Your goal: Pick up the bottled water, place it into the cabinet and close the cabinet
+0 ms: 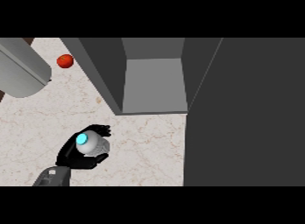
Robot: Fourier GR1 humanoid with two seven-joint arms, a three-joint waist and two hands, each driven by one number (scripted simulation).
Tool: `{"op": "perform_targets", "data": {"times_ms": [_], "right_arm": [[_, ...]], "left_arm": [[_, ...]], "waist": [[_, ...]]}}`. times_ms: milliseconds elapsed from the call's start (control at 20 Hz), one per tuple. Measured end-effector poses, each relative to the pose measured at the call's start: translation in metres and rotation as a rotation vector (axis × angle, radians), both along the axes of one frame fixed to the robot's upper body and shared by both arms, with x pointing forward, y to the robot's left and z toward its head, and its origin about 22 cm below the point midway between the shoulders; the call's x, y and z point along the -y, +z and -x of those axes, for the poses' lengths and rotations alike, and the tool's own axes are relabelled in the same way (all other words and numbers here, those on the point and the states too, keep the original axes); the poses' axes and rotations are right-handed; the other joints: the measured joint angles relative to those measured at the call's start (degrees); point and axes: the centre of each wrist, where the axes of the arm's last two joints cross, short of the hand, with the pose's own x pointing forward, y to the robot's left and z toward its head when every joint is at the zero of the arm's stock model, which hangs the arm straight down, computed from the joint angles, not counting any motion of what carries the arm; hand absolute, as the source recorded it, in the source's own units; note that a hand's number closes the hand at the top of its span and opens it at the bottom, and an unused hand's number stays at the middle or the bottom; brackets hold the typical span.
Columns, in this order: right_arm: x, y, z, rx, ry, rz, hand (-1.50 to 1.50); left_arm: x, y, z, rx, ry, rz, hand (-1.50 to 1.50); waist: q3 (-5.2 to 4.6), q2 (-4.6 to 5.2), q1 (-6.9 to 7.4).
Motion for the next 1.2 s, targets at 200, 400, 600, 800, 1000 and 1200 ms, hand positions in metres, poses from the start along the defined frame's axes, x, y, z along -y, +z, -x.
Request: {"op": "perform_targets", "data": {"times_ms": [200, 400, 600, 800, 1000, 1200], "right_arm": [[0.001, -0.001, 0.003, 0.002, -0.001, -0.010, -1.50], [0.004, 0.000, 0.007, 0.005, -0.006, -0.002, -1.50], [0.008, 0.002, 0.007, 0.005, -0.017, 0.011, -1.50], [0.007, 0.000, 0.011, 0.009, -0.023, -0.008, -1.50], [0.012, 0.001, 0.015, 0.010, -0.025, 0.006, -1.50], [0.015, 0.004, 0.014, 0.003, -0.038, 0.020, -1.50]], "left_arm": [[0.005, -0.003, -0.003, -0.033, 0.014, 0.086, 1.50], [0.011, -0.006, -0.004, -0.043, -0.002, 0.105, 1.50], [0.010, -0.003, -0.008, 0.002, 0.013, 0.104, 1.50], [-0.015, 0.003, -0.005, 0.066, 0.217, 0.112, 1.50], [-0.033, 0.007, -0.004, 0.133, 0.410, 0.111, 1.50], [-0.037, 0.015, -0.006, 0.175, 0.444, 0.097, 1.50]], "waist": [[0.00, -0.02, 0.07], [-0.02, -0.01, 0.12], [-0.01, -0.02, 0.59], [0.00, -0.19, 0.95], [0.02, -0.19, 0.97], [0.09, -0.26, 1.43]]}}
